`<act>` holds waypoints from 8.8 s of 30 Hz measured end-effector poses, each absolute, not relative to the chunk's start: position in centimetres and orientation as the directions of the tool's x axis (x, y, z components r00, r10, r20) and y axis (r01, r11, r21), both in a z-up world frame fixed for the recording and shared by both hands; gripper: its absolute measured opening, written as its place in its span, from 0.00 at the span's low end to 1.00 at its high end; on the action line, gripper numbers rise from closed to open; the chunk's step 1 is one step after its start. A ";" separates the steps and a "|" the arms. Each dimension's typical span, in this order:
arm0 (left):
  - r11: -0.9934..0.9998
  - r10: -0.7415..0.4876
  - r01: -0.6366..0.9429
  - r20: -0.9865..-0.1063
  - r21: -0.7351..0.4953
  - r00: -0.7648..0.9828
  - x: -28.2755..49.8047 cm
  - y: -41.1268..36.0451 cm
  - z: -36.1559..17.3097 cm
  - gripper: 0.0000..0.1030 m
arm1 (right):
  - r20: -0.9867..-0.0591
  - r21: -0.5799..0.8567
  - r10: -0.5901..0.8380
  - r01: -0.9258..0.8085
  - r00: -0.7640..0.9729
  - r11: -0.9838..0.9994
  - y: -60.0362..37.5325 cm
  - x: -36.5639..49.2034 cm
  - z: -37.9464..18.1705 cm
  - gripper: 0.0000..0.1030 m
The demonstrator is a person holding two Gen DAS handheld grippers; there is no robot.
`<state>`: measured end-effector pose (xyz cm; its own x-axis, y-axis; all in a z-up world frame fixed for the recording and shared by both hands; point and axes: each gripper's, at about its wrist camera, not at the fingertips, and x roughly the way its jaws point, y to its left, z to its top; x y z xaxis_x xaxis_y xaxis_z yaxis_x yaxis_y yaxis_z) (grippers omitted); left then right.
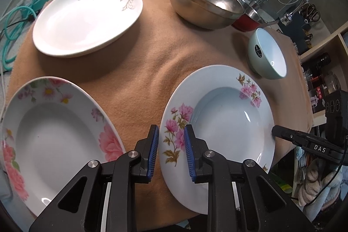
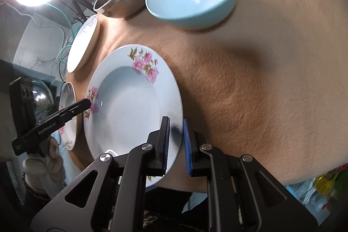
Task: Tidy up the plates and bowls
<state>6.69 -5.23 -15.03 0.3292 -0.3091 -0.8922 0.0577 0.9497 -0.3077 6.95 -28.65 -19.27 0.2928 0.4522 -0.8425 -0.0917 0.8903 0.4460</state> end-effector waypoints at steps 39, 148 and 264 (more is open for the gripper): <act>0.811 -0.097 -0.463 -0.863 -0.357 0.496 -4.8 13.5 -14.5 0.21 | -0.811 0.438 0.569 -0.505 0.134 0.743 -7.3 10.0 -16.9 0.23; 0.926 -0.349 -0.014 -0.870 -0.377 0.348 3.4 -5.2 -15.1 0.14 | -0.852 0.441 0.472 -0.174 0.225 0.880 -26.9 9.0 -18.3 0.09; 0.950 -0.171 -0.157 -0.873 -0.269 0.457 20.0 14.7 -16.1 0.15 | -0.852 0.368 0.443 -0.281 0.280 0.886 -4.8 25.1 -16.9 0.16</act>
<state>20.03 14.69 -16.08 0.4566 -0.1714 -0.8730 -0.1572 0.9503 -0.2688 25.13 -4.81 -16.93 0.2796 0.4428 -0.8519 -0.2807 0.8863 0.3685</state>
